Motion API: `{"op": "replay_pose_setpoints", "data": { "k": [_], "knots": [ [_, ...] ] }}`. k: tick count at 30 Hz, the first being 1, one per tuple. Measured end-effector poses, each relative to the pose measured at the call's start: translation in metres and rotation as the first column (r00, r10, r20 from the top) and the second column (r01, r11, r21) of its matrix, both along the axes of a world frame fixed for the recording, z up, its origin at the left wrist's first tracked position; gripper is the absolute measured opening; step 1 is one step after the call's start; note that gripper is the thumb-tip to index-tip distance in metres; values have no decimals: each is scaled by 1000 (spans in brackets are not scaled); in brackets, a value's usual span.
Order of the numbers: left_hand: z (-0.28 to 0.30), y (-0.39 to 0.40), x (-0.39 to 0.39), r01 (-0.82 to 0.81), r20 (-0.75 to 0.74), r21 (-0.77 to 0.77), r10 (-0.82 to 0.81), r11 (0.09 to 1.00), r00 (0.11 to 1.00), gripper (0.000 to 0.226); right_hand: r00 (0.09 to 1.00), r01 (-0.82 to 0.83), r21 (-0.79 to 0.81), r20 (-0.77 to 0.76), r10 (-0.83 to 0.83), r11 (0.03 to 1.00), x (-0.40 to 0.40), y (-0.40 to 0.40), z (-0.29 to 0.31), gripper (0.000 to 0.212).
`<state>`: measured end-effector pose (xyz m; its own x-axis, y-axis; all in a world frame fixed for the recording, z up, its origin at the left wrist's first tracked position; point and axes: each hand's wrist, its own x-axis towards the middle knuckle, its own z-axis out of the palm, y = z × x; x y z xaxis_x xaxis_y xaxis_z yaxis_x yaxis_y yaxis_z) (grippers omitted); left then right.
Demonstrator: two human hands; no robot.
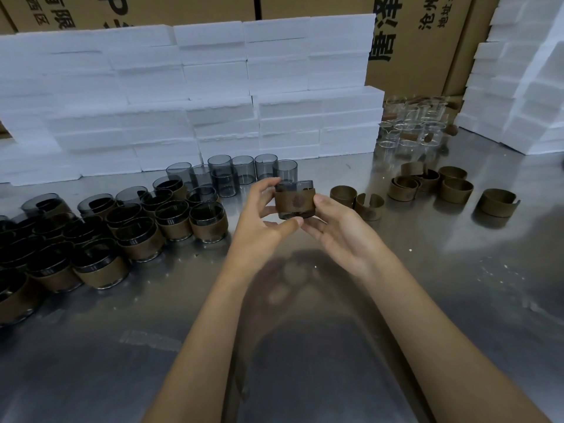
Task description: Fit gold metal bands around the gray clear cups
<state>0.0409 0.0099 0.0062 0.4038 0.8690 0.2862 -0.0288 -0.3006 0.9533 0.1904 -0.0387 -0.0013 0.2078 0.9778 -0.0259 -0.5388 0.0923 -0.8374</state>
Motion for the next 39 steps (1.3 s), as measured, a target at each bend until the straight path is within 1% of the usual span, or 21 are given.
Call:
{"op": "replay_pose_setpoints", "data": {
  "k": [3, 5, 6, 8, 10, 11, 12, 15, 17, 18, 20, 22, 24, 29, 35, 37, 39],
  "knots": [
    [-3, 0, 2, -79, 27, -9, 80, 997, 996, 56, 998, 6, 0, 67, -6, 1000, -1, 2, 0, 35],
    [-7, 1, 4, -168, 23, -16, 168, 986, 985, 51, 990, 40, -44, 137, -33, 998, -2, 3, 0, 34],
    [-9, 2, 4, -199, -7, -7, 199, 980, 980, 51, 981, 63, -82, 186, -46, 995, -3, 3, -1, 31],
    [-13, 2, 5, -245, -119, 62, 250, 968, 961, 54, 944, 132, -170, 323, -72, 976, -4, 2, -3, 23],
    [-16, 4, 4, -289, -279, 201, 338, 936, 899, 59, 894, 218, -227, 435, -102, 949, -4, 2, -6, 16],
    [-18, 5, 3, -303, -346, 254, 378, 919, 859, 63, 881, 246, -238, 460, -114, 940, -3, 2, -6, 15],
    [-20, 6, 3, -309, -390, 273, 398, 911, 830, 67, 875, 260, -246, 469, -120, 934, -3, 2, -7, 15],
    [-22, 5, 2, -316, -452, 251, 400, 915, 797, 73, 863, 272, -260, 491, -116, 927, -3, 3, -6, 18],
    [-23, 3, 3, -316, -488, 299, 429, 900, 760, 75, 850, 280, -258, 514, -114, 924, -4, 4, -6, 20],
    [-23, 2, 4, -307, -493, 347, 451, 886, 744, 75, 845, 283, -257, 522, -114, 924, -4, 4, -7, 20],
    [-24, 1, 5, -242, -485, 478, 483, 845, 729, 65, 841, 282, -256, 531, -109, 925, -3, 4, -8, 19],
    [-26, 3, 6, -149, -489, 597, 505, 788, 712, 45, 841, 280, -251, 530, -110, 927, -3, 4, -8, 20],
    [-29, 4, 6, -117, -502, 651, 541, 750, 675, 33, 841, 283, -252, 530, -113, 925, -2, 4, -9, 22],
    [-33, 16, -4, -265, -475, 664, 667, 700, 574, 35, 842, 291, -258, 526, -119, 921, 0, 4, -10, 23],
    [-36, 23, -13, -330, -484, 661, 720, 673, 498, 36, 847, 296, -253, 515, -131, 921, 4, 6, -13, 22],
    [-38, 28, -17, -375, -481, 640, 730, 671, 486, 36, 849, 288, -253, 513, -125, 923, 4, 6, -14, 22],
    [-37, 29, -18, -408, -449, 629, 737, 662, 505, 35, 848, 280, -257, 517, -113, 925, 4, 6, -15, 21]
  ]
}}
